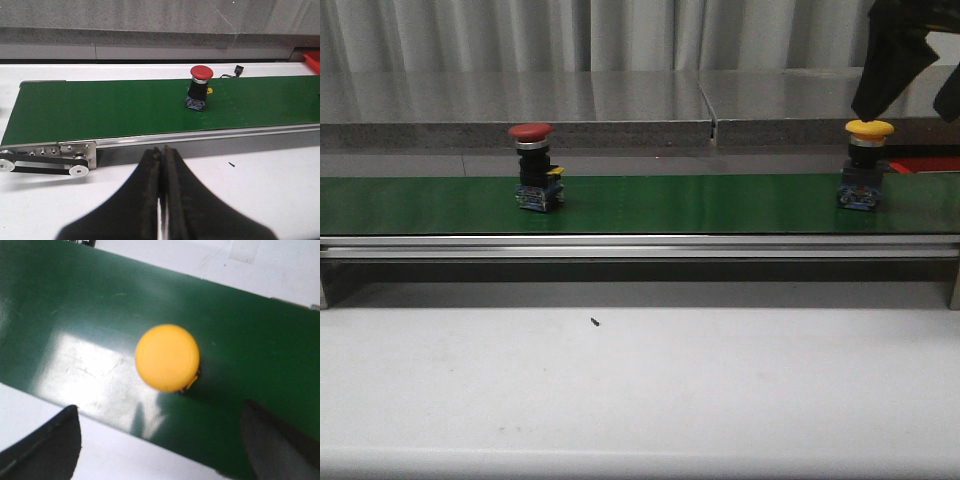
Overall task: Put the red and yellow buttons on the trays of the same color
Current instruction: 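Lower the right gripper onto the yellow button at the belt's end and grasp, then carry the yellow button into the yellow tray and open the right gripper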
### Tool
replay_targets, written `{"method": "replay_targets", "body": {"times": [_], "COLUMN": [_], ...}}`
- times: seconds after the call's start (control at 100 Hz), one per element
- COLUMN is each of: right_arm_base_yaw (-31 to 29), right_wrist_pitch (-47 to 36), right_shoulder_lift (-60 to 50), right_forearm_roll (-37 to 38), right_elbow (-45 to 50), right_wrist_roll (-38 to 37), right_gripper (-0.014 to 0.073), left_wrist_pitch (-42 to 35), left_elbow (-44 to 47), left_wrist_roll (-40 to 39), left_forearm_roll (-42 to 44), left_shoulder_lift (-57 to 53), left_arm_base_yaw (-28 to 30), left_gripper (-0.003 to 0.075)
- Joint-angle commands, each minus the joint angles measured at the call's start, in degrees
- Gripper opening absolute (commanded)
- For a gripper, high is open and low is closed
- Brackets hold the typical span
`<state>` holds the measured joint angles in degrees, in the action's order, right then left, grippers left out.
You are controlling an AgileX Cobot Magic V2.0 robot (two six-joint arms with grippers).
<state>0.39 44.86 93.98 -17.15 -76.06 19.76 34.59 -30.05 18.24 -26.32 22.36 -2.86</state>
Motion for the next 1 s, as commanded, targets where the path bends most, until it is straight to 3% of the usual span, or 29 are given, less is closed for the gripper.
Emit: {"method": "replay_targets", "body": {"times": [0.0, 0.22, 0.29, 0.41, 0.51, 0.72, 0.99], "right_arm_base_yaw": [-0.1, -0.1, -0.16, -0.73, -1.47, -6.25, -21.88], "right_wrist_pitch": [-3.11, -2.32, -1.13, 0.94, 3.25, 11.8, 13.15], "right_shoulder_lift": [0.61, 7.86, 9.33, 10.23, 9.57, 5.82, 1.07], "right_forearm_roll": [1.45, 3.21, 4.72, 7.16, 7.16, 7.55, 8.25], "right_elbow": [-4.38, -10.03, -10.93, -11.57, -11.69, -15.3, -16.07], "right_wrist_roll": [0.49, -0.22, -2.22, -6.28, -6.39, -6.73, -10.31], "right_gripper": [0.0637, 0.0619, 0.0538, 0.0316, 0.0223, 0.0218, 0.0218], "left_wrist_pitch": [-4.11, -4.11, -4.11, -4.11, -4.11, -4.11, -4.11], "left_elbow": [-1.46, -1.46, -1.46, -1.46, -1.46, -1.46, -1.46], "left_wrist_roll": [-0.04, -0.04, -0.04, -0.04, -0.04, -0.04, -0.04], "left_forearm_roll": [-1.74, -1.74, -1.74, -1.74, -1.74, -1.74, -1.74], "left_shoulder_lift": [0.34, 0.34, 0.34, 0.34, 0.34, 0.34, 0.34], "left_arm_base_yaw": [-0.5, -0.5, -0.5, -0.5, -0.5, -0.5, -0.5], "left_gripper": [-0.0019, -0.0019, -0.0019, -0.0019, -0.0019, -0.0019, -0.0019]}}
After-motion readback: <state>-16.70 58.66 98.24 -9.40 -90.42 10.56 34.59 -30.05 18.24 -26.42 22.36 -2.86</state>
